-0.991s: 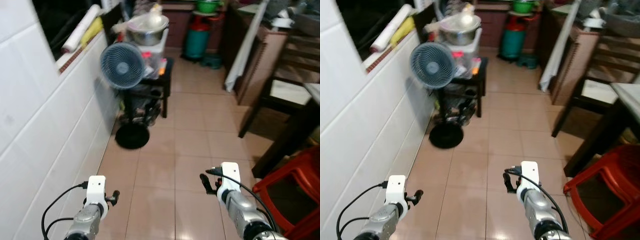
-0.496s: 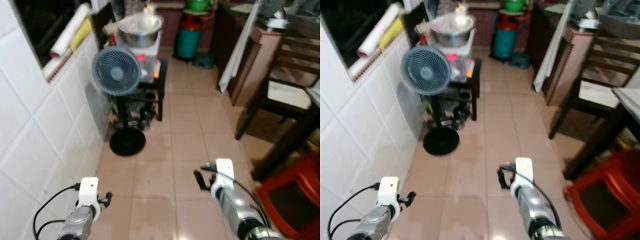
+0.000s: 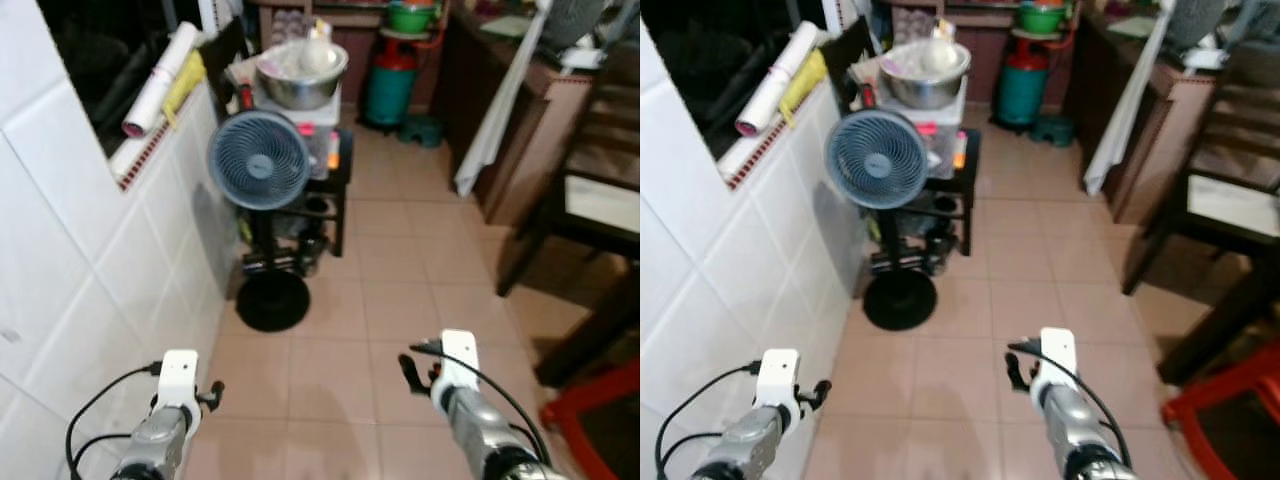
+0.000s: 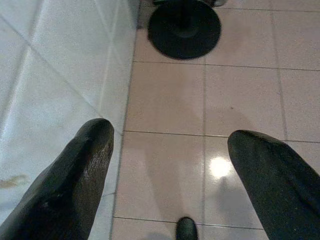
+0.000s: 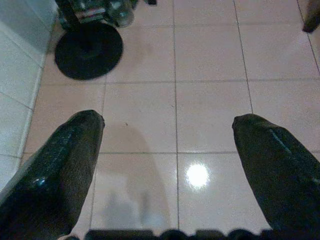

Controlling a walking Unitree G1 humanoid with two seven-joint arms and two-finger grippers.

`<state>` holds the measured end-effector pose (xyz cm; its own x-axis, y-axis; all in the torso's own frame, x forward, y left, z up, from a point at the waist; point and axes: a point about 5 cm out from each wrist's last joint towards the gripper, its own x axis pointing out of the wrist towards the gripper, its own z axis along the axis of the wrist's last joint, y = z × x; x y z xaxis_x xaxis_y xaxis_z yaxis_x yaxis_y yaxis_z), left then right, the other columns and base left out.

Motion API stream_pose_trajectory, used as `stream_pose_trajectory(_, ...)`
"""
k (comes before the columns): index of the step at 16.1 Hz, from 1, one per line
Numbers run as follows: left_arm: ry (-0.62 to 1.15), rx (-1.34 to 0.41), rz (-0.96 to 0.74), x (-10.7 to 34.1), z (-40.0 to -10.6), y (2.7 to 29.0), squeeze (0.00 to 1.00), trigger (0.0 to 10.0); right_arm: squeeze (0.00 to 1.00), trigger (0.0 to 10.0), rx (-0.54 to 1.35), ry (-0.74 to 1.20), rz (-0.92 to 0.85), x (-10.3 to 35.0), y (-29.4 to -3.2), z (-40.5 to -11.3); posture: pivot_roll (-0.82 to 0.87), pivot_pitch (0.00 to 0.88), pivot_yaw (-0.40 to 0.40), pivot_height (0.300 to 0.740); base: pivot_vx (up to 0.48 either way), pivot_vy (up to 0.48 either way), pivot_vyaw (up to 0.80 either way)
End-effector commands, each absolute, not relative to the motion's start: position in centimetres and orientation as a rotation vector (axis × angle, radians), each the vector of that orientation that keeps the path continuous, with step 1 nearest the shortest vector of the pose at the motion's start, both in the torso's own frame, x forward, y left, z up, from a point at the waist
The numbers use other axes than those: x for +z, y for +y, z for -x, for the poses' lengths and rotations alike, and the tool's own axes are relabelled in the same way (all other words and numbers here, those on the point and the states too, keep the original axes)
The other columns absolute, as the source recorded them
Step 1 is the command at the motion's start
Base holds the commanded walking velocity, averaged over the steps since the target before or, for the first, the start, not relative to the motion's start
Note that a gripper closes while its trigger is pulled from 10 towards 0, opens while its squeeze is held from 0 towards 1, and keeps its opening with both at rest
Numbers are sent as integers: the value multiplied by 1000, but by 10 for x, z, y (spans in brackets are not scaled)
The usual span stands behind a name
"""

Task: Setting the table

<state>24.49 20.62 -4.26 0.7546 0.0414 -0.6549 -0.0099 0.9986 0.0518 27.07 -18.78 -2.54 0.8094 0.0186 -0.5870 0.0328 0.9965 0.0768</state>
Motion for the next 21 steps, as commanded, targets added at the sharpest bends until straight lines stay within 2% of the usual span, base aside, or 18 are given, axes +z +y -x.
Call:
stream_pose_trajectory(1, 748, 13, -61, -47, -242, 198, 0, 10000, 0, 10000, -56, 674, -72, -31, -200, -262, -3, 0, 11, 740, 0, 0, 0)
stream_pose_trajectory(6, 807, 12, -73, -50, -239, 198, 0, 10000, 0, 10000, -59, 788, -52, -48, -201, -242, -17, 0, 33, 740, 0, 0, 0)
stream_pose_trajectory(8, 836, 48, -16, -54, -234, 199, 0, 10000, 0, 10000, -42, 816, -32, -53, -198, -236, -23, 0, 34, 740, 0, 0, 0)
stream_pose_trajectory(10, 883, 69, -69, -60, -224, 207, 0, 10000, 0, 10000, -59, 847, -21, -57, -201, -229, -35, 0, 41, 740, 0, 0, 0)
stream_pose_trajectory(14, 914, 58, -96, -64, -215, 210, 0, 10000, 0, 10000, -66, 855, -18, -60, -202, -224, -68, 0, 72, 740, 0, 0, 0)
stream_pose_trajectory(21, 926, 72, -86, -67, -211, 210, 0, 10000, 0, 10000, -62, 862, -15, -61, -202, -221, -65, 0, 60, 740, 0, 0, 0)
